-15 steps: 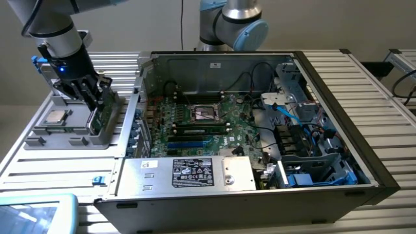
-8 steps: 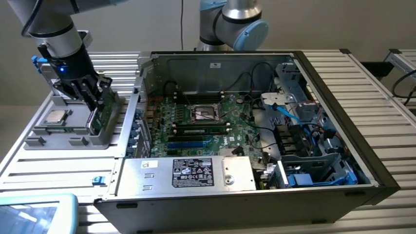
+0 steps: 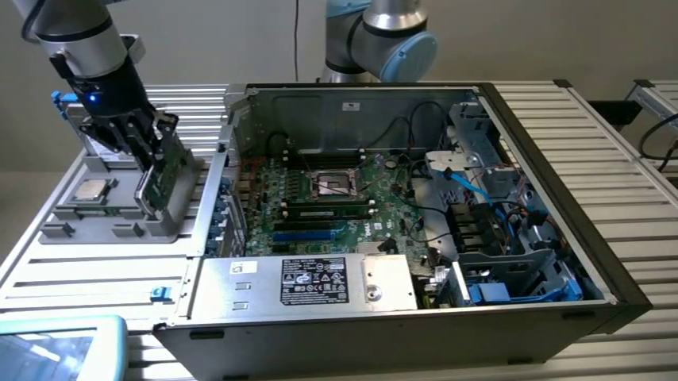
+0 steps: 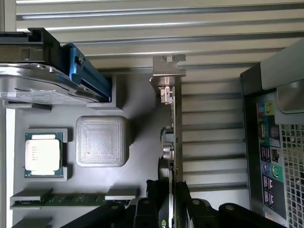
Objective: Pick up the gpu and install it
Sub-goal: 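Pick up the gpu and move the gpu toward the slot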
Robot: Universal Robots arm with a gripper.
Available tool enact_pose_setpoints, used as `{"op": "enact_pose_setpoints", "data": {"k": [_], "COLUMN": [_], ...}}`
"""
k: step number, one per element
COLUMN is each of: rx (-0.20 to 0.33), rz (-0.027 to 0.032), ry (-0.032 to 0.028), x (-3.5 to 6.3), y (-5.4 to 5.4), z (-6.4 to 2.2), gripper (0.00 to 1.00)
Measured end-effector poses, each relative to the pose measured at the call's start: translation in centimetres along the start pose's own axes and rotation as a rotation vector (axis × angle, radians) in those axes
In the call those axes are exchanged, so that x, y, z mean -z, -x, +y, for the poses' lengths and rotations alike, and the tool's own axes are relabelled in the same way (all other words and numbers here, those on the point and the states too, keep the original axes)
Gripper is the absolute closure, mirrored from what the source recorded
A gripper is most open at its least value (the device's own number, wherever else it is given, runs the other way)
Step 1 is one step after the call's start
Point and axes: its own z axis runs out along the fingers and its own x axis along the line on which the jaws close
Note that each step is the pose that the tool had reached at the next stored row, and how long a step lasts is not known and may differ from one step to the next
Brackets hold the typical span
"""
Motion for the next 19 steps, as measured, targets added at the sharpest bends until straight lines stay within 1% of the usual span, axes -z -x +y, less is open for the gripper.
{"op": "enact_pose_setpoints", "data": {"k": [19], "rx": [0.0], "rz": [-0.0001], "ry": [0.0], "x": [8.64], "y": [0.1], "z": [0.42], "gripper": [0.73]}}
